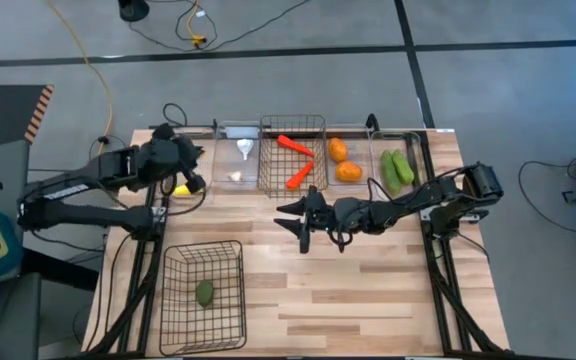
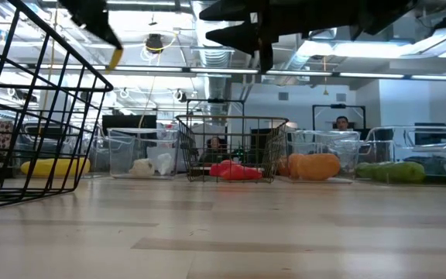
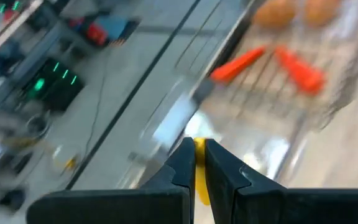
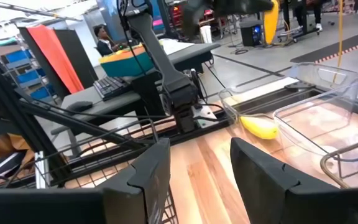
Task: Sort produce into baskets
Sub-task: Put the yellow corn into the left transparent bin, then return to Home Position
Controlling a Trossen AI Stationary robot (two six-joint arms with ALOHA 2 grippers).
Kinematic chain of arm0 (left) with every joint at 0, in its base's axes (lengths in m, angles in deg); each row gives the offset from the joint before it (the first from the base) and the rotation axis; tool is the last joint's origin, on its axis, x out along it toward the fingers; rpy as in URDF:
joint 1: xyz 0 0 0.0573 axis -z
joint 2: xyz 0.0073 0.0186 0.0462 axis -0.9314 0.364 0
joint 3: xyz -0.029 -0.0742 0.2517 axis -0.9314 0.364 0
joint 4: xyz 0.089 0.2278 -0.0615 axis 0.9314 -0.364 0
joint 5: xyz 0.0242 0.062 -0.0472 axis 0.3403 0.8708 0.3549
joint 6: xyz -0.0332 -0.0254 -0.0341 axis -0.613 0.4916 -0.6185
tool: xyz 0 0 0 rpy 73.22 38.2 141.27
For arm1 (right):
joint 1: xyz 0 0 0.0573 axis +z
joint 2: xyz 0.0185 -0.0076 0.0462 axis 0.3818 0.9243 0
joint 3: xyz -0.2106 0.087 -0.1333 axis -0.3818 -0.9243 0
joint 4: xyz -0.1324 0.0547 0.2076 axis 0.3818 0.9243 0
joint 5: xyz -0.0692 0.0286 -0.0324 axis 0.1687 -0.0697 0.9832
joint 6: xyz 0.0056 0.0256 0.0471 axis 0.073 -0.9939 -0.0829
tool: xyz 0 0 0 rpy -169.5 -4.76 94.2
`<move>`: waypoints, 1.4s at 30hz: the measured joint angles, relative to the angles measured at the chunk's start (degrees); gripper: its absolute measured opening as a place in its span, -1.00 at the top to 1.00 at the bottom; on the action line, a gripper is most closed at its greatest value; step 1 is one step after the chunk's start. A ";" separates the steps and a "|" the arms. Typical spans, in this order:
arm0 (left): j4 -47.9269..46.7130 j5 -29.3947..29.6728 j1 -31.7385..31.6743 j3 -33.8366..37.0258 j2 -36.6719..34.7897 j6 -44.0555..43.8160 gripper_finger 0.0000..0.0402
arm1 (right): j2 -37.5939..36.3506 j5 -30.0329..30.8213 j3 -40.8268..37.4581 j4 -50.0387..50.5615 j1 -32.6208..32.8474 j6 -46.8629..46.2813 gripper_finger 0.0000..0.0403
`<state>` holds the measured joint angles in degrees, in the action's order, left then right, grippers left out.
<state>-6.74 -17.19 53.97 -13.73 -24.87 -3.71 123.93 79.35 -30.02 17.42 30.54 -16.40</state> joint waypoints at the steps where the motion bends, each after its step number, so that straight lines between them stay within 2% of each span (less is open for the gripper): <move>1: -1.27 0.72 -0.84 0.20 0.02 -0.73 0.96 | 0.00 -0.01 0.00 -0.04 0.00 0.00 0.03; 7: -1.56 1.60 -4.63 6.15 0.64 -3.15 0.94 | 0.00 0.00 0.00 0.10 0.12 -1.04 0.03; 11: -1.58 4.38 -6.26 9.51 1.48 -2.94 0.87 | 0.00 -0.02 0.00 0.13 0.15 -3.98 0.03; 21: -1.39 5.15 -8.24 10.52 2.98 -2.07 0.43 | 0.00 -0.02 0.00 0.54 0.13 -4.04 0.03; 26: -1.85 4.65 -8.19 10.08 2.92 -2.23 0.31 | -0.11 -0.02 0.00 0.59 0.12 -4.02 0.03; 33: -4.21 -0.16 -8.15 5.06 0.49 -1.34 0.42 | -6.20 -0.02 0.00 4.57 -1.17 -0.36 0.03; 38: -4.66 -4.65 -8.15 2.47 -4.51 -1.27 0.62 | -14.95 -1.74 0.00 15.99 -1.55 4.35 0.03; 42: -4.76 -12.69 -8.15 2.42 -10.02 -4.97 0.81 | -22.18 -1.90 0.00 25.93 -1.53 8.85 0.03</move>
<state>-11.49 -29.88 45.82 -11.31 -34.88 -8.67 101.76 77.45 -30.02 43.35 29.01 -7.55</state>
